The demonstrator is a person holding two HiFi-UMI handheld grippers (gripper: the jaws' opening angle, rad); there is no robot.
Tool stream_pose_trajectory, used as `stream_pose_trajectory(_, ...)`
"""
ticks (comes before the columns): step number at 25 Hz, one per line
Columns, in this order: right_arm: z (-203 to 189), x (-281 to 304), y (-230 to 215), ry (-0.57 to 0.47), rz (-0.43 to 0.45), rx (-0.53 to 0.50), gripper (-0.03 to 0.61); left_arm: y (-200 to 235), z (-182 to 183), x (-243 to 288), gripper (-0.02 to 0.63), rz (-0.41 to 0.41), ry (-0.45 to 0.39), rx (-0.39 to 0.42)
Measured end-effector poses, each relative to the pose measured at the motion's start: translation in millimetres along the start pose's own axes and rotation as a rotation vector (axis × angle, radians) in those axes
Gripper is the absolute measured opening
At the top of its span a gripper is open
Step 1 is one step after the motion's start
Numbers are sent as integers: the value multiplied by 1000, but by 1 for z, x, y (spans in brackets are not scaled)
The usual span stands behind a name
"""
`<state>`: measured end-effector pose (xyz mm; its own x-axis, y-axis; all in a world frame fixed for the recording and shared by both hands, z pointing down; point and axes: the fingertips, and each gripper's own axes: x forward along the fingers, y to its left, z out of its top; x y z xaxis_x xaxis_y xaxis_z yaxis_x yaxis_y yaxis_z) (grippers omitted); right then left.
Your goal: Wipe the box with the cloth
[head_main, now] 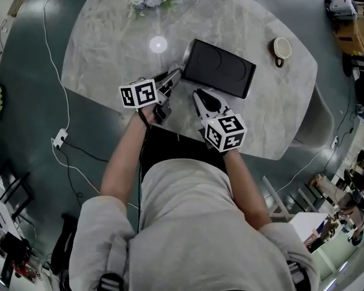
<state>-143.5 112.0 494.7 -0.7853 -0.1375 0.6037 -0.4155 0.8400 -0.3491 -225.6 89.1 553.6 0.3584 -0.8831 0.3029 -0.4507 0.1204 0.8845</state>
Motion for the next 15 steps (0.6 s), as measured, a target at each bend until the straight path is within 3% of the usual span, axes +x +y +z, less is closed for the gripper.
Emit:
stream_pose_trajectory(9, -8, -4, 10, 13, 16, -16, 58, 0, -13, -14, 60, 21, -16, -14)
stream_pose_trajectory(15, -8, -12, 11, 6, 50, -50, 58, -3, -20, -25, 60, 91, -62, 21)
